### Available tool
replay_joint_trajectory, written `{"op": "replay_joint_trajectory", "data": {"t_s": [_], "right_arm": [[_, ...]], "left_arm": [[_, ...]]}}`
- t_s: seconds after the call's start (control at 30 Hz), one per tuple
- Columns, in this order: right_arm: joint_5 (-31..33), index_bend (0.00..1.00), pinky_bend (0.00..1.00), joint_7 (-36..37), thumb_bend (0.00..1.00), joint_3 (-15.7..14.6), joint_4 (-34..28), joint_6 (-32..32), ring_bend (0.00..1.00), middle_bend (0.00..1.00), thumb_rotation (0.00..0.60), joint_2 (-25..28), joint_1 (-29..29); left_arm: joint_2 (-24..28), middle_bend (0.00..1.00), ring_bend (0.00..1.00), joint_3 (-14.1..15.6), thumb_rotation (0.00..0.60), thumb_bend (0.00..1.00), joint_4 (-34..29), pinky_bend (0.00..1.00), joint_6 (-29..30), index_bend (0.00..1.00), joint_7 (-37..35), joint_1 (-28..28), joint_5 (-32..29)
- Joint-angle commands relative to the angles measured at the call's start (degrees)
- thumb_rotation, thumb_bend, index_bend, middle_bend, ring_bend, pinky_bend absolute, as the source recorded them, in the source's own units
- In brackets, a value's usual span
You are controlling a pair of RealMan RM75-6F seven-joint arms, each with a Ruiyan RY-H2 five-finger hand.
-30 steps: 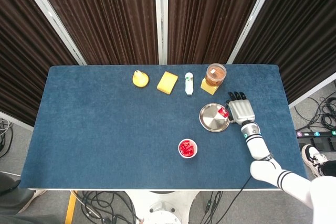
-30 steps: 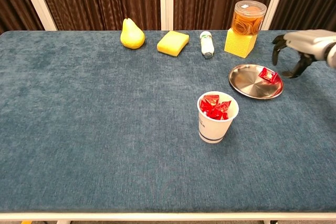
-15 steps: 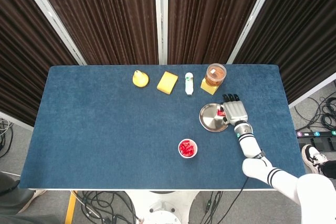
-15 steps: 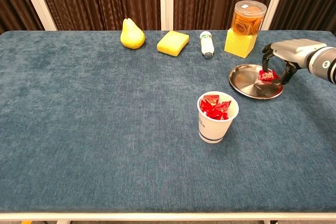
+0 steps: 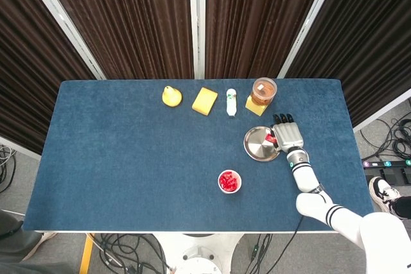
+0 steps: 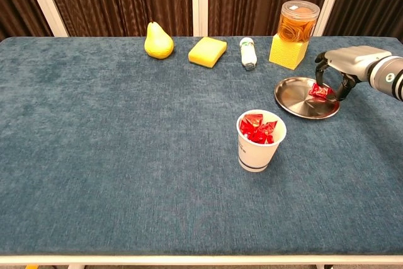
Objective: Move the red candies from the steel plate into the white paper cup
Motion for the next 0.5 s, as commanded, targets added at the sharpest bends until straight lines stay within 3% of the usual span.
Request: {"op": "replay_joint_trajectory", "data": {"t_s": [0.03, 0.5], "right_arm": [[-0.16, 0.47, 0.00, 0.20, 0.30, 0.07, 1.23, -0.32, 0.00, 0.07, 0.600, -0.85, 0.19], [-2.32, 0.55, 0.00, 1.60, 0.31, 0.22, 2.66, -0.52, 0.00, 0.10, 0.600, -2.16, 0.34]], "left_arm": [[0.00, 0.04, 0.08, -0.05, 0.600, 0.16, 0.01, 0.15, -0.09, 0.07, -0.01, -0.05, -0.06], [0.00, 0.04, 0.08, 0.02, 0.600, 0.16, 0.04, 0.15, -0.25, 0.07, -0.72, -0.02, -0.04]]}}
